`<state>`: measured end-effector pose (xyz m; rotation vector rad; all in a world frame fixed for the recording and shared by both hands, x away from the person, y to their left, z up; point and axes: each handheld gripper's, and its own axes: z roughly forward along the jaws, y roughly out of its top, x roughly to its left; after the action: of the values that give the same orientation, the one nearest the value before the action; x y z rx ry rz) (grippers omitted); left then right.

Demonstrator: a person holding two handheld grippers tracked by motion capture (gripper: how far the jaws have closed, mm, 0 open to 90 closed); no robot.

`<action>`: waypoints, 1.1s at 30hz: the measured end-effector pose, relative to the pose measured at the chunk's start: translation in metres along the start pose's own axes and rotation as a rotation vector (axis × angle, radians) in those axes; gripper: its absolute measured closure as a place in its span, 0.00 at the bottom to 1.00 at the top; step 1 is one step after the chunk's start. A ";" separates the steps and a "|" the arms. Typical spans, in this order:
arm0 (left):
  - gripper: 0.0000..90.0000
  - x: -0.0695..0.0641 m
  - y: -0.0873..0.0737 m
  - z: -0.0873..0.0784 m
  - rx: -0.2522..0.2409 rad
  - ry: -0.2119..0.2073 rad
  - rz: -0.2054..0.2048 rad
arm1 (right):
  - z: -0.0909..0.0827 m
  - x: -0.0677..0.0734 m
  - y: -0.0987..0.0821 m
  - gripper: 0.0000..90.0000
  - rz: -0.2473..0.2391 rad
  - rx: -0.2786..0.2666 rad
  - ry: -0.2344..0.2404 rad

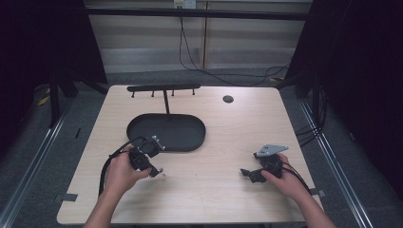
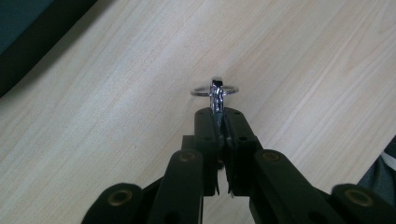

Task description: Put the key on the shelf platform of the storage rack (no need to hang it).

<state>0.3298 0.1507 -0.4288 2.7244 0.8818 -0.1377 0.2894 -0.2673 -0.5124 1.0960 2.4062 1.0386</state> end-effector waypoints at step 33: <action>0.95 0.022 0.023 -0.045 -0.038 0.049 -0.066 | 0.000 0.000 0.000 0.13 0.001 0.001 -0.006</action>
<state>0.3616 0.1581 -0.3845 2.6758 0.9779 -0.0670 0.2891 -0.2673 -0.5123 1.1001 2.4019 1.0326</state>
